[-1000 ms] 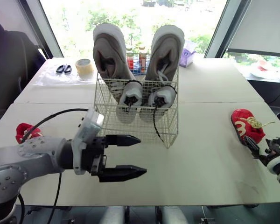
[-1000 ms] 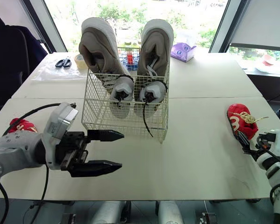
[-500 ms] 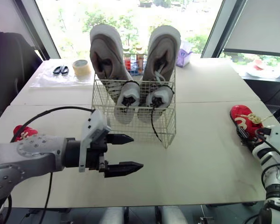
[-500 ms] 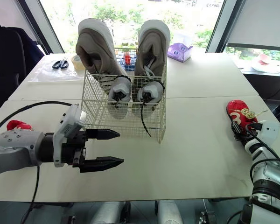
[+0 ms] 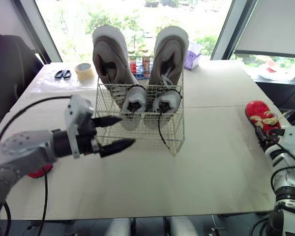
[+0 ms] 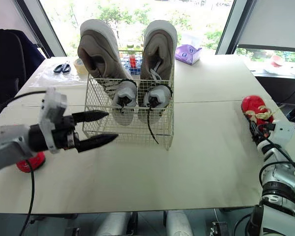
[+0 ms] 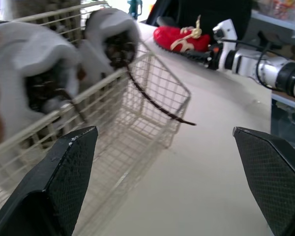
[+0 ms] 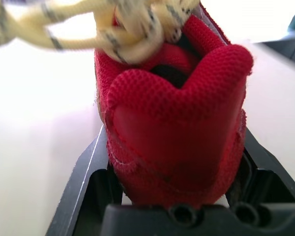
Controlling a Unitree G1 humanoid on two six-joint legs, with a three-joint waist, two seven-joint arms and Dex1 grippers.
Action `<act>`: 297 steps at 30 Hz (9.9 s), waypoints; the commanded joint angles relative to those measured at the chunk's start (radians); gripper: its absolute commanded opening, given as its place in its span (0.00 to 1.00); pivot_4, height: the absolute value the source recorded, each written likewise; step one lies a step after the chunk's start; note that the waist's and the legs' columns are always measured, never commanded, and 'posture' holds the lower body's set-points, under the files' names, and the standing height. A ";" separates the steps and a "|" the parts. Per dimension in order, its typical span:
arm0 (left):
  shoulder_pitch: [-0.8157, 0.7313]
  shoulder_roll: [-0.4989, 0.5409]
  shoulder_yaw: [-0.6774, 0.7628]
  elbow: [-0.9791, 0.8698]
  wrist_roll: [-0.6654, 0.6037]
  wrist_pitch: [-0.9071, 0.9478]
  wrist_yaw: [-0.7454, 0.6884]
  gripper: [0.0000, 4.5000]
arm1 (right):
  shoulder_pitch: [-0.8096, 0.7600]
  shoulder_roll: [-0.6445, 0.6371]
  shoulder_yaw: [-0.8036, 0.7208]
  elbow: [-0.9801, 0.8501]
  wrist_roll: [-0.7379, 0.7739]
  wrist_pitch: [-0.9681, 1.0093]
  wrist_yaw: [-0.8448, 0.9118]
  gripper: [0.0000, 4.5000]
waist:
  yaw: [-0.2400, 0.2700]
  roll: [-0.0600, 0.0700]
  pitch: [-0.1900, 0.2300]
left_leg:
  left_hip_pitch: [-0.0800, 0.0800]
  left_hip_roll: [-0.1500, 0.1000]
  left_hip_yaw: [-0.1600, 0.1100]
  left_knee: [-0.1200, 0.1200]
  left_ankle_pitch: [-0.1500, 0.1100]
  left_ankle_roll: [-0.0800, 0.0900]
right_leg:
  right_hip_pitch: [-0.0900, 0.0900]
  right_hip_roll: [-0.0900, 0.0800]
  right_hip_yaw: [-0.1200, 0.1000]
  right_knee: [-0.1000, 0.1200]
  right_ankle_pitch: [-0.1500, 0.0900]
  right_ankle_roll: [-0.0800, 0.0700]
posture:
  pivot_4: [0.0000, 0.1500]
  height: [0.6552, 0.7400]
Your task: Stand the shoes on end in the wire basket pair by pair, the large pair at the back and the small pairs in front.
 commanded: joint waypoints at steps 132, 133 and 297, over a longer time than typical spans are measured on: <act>0.013 0.134 0.142 0.145 0.016 0.151 -0.269 0.99 | -0.307 -0.020 0.603 -0.912 0.272 0.473 0.747 0.11 | 0.005 -0.007 0.005 | -0.021 0.002 0.001 0.000 0.001 -0.002 | -0.026 -0.002 -0.002 0.006 0.006 0.005 | 1.00 1.00; 0.011 0.130 0.137 0.144 0.017 0.150 -0.265 0.99 | -0.301 -0.027 0.600 -0.914 0.273 0.482 0.758 0.11 | 0.005 -0.007 0.005 | -0.021 0.002 0.001 0.000 0.001 -0.002 | -0.026 -0.003 -0.002 0.006 0.006 0.005 | 1.00 1.00; 0.131 -0.713 -0.114 -0.269 0.874 -0.313 0.456 0.01 | -0.156 -0.188 0.357 -1.159 1.009 1.292 0.463 1.00 | 0.059 -0.021 -0.005 | -0.005 0.002 0.016 0.003 -0.002 0.008 | -0.003 -0.013 -0.013 -0.011 0.011 0.002 | 1.00 1.00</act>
